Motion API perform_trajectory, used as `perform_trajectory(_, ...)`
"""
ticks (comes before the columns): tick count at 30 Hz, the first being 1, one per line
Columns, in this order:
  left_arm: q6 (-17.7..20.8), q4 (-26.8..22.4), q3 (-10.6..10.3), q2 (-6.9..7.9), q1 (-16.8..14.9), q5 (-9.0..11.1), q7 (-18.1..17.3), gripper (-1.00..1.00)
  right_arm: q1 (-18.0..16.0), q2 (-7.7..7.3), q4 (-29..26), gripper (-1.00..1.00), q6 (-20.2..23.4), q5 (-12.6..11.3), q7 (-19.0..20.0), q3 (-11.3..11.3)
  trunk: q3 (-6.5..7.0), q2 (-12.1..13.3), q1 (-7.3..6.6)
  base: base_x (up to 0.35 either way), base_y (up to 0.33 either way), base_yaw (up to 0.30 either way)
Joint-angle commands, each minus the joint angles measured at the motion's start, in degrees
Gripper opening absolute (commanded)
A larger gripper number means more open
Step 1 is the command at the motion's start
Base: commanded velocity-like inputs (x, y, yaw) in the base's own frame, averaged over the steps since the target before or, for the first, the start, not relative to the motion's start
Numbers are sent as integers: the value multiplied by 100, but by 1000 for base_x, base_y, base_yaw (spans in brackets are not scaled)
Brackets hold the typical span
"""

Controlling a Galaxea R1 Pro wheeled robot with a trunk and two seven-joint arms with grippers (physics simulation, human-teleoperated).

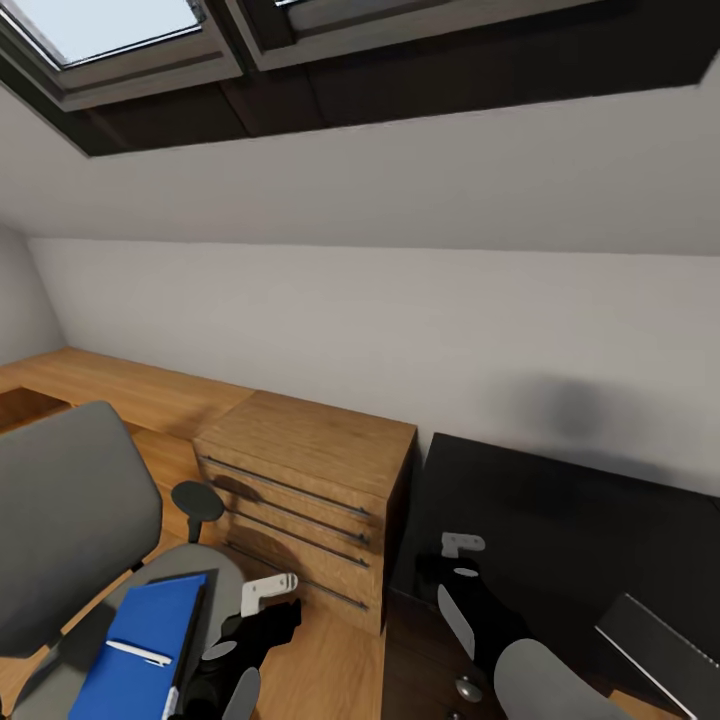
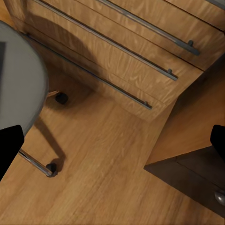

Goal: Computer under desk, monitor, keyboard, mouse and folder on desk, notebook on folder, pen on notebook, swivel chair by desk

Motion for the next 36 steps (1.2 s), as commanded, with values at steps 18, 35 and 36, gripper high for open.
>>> perform_trajectory(18,12,-7,-9,1,-4,60,56,100,0,-2,-18,100,88,-39,3,22,-79,-166,89,0,0,0)
perform_trajectory(35,12,10,-9,1,-4,69,31,100,-1,-10,-20,100,88,-28,-2,14,-79,-166,89,20,0,0)
perform_trajectory(36,12,10,-9,1,-4,69,32,100,-1,-10,-22,100,88,-28,-3,14,-79,-166,89,22,0,0)
